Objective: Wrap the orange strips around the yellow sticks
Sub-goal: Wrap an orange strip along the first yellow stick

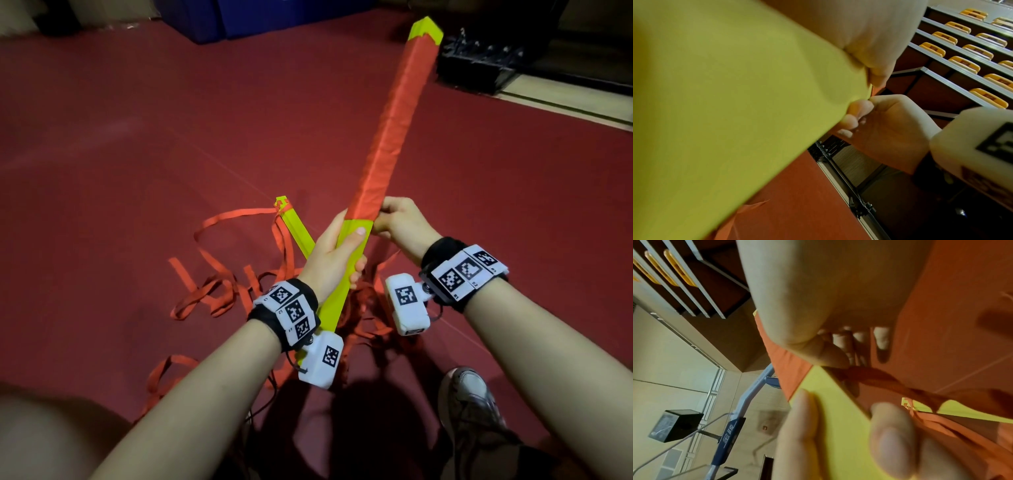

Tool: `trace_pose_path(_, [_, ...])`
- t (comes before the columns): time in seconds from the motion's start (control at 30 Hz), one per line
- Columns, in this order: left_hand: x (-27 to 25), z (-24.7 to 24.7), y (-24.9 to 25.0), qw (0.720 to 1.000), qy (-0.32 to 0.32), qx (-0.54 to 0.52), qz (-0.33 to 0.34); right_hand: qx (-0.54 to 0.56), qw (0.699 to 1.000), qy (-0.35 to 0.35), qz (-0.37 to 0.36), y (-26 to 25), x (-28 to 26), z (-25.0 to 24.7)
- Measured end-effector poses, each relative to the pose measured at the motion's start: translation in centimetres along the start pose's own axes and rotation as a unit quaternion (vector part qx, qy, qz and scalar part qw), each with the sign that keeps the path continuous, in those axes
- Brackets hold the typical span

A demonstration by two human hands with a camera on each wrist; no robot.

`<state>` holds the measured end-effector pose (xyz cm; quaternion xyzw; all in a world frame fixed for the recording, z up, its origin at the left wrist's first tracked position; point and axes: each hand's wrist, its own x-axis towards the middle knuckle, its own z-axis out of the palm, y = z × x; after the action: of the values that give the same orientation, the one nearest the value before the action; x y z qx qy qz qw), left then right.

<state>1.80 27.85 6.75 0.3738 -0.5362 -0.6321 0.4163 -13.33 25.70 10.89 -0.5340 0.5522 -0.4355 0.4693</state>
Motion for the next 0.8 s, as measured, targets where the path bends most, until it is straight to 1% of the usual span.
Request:
trace_pose_path(0.07, [0.0, -0.2, 0.2, 1.0, -0.006, -0.001, 0.002, 0.018, 1.0, -0.014, 0.003, 0.0, -0.1, 0.0])
trace_pose_path(0.17, [0.0, -0.4, 0.5, 1.0, -0.013, -0.015, 0.013, -0.003, 0.999, -0.033, 0.007, 0.1, -0.3, -0.4])
trace_pose_path(0.23, [0.0, -0.4, 0.6, 1.0, -0.003, -0.011, 0.004, -0.023, 0.999, -0.022, 0.004, -0.1, -0.3, -0.3])
trace_pose_path(0.4, [0.1, -0.5, 0.4, 1.0, -0.002, -0.003, -0.009, -0.134, 0.99, 0.015, -0.033, 0.1, -0.4, -0.4])
trace_pose_path(0.47, [0.2, -0.4, 0.4, 1.0, 0.003, 0.0, -0.007, -0.19, 0.979, 0.038, -0.062, -0.1, -0.5, -0.2])
trace_pose_path(0.57, [0.4, -0.5, 0.3, 1.0, 0.02, 0.011, 0.002, -0.277, 0.955, 0.055, -0.096, -0.4, -0.9, 0.1])
trace_pose_path(0.6, [0.4, -0.5, 0.4, 1.0, 0.023, 0.012, 0.005, -0.293, 0.949, 0.062, -0.097, -0.3, -0.8, 0.0])
trace_pose_path(0.7, [0.4, -0.7, 0.6, 0.999, 0.041, 0.022, 0.019, -0.29, 0.954, 0.066, -0.045, 0.2, -0.6, -0.8])
trace_pose_path(0.8, [0.6, -0.9, 0.3, 0.995, 0.066, 0.055, 0.046, -0.318, 0.945, 0.079, -0.019, 0.0, -0.7, -1.2])
